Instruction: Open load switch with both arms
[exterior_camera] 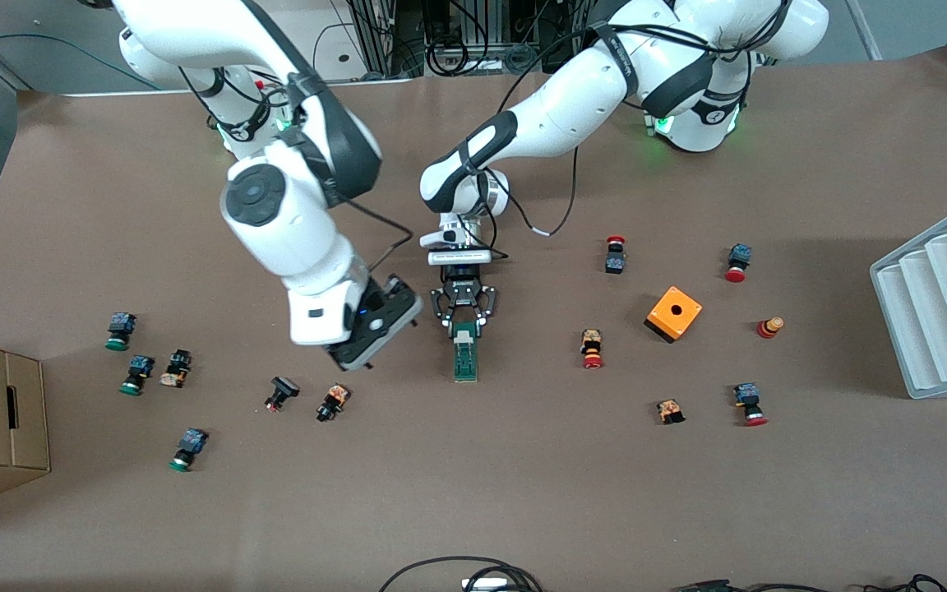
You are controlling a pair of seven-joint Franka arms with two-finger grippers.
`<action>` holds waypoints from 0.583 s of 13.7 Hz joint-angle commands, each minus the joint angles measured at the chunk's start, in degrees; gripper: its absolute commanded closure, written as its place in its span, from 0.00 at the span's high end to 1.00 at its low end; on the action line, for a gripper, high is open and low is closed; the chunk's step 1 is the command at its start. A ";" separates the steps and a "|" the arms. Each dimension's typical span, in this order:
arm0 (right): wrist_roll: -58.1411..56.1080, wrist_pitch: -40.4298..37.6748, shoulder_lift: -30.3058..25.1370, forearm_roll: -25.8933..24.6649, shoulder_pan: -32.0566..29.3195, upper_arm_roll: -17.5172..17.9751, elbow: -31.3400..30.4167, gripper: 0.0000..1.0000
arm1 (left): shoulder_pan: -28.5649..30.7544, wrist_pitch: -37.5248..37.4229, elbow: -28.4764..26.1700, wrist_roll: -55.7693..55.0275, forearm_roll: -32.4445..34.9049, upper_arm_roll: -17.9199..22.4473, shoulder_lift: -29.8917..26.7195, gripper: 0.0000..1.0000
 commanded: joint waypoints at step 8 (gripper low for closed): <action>12.72 -15.08 -4.61 -3.04 -16.38 0.68 0.00 1.00 | -0.23 0.82 1.16 22.59 -19.82 -3.10 -7.49 0.59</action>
